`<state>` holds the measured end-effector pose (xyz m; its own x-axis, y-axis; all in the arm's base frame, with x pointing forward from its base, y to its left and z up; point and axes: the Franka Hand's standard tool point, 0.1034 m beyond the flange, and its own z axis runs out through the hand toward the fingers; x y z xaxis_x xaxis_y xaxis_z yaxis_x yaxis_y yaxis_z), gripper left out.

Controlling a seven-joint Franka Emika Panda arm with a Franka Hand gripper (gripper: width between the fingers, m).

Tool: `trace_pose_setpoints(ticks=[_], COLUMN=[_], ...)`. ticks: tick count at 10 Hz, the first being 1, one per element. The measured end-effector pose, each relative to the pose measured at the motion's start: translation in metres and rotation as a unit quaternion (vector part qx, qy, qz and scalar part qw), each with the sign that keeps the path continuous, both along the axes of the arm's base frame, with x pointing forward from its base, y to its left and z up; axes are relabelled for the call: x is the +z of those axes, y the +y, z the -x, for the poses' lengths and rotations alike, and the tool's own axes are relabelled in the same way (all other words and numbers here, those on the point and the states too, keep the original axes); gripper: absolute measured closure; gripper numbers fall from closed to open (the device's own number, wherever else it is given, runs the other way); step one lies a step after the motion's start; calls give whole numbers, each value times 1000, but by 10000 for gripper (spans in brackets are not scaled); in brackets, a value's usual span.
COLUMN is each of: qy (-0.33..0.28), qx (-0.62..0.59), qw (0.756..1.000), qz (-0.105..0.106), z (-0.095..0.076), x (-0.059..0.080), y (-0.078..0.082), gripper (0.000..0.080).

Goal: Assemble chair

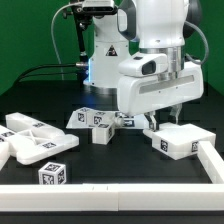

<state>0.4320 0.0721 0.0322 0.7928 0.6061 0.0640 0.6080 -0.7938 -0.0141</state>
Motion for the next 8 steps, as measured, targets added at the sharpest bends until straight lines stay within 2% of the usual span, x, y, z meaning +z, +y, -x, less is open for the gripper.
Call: trace_pose_setpoints(ticks=[2,4,5,7,8], qy=[11,18,9,18,37], qx=[46,224,263,333,387], qw=[999,974,964,942,921], qz=[15,28,33,31,32], z=[0,-7,-17,-14,-31], x=[21,41,50,43,41], y=[-35,-71,-75,-73,-71], gripper=[435,435,435,435,435])
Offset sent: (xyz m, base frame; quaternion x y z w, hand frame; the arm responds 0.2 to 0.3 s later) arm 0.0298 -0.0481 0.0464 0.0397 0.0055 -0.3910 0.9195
